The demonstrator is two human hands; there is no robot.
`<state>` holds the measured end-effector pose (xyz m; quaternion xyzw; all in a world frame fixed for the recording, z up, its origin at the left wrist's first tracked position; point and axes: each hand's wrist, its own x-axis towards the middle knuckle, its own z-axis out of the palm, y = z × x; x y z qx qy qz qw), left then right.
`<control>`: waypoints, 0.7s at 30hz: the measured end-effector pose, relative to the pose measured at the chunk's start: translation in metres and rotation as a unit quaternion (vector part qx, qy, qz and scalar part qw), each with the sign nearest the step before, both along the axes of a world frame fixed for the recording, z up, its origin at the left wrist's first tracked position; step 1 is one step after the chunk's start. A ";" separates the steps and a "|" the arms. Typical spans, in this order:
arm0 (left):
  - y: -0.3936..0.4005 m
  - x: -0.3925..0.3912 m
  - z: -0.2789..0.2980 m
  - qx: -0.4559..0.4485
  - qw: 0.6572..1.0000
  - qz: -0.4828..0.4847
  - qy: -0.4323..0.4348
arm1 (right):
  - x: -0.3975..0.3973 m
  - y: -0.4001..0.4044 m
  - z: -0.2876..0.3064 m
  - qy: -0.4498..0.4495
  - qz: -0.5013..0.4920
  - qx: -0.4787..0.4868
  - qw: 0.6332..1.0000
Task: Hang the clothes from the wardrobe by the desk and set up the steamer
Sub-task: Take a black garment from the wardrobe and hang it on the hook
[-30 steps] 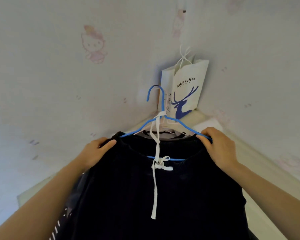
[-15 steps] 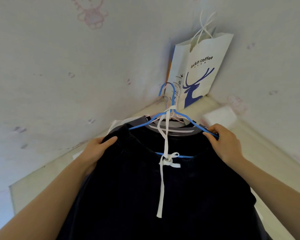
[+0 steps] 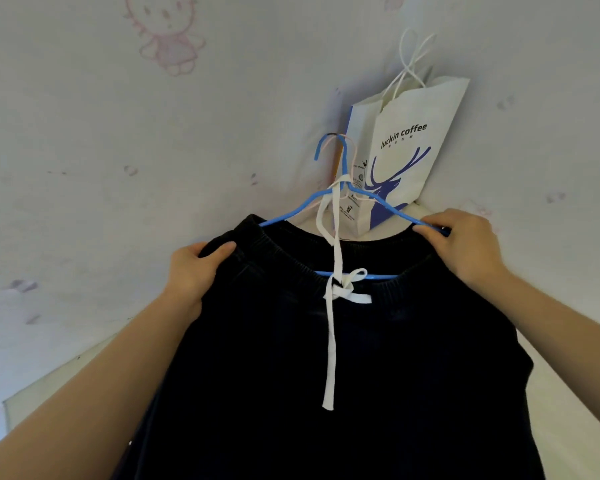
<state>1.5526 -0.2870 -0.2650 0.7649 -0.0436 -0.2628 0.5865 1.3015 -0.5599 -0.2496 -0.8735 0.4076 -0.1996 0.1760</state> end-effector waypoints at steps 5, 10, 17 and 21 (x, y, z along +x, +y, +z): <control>-0.012 0.008 -0.037 0.044 0.999 -0.002 0.006 | 0.005 -0.006 -0.043 0.042 -0.013 0.025 0.999; -0.012 0.012 -0.074 0.205 0.944 -0.038 -0.255 | 0.013 -0.006 -0.079 0.076 -0.006 0.029 0.997; -0.023 -0.051 -0.108 0.322 0.750 -0.294 -0.498 | 0.013 -0.006 -0.110 0.078 0.004 0.048 0.996; -0.031 -0.061 -0.126 0.359 0.721 -0.312 -0.504 | 0.014 -0.012 -0.109 0.063 0.006 0.026 0.998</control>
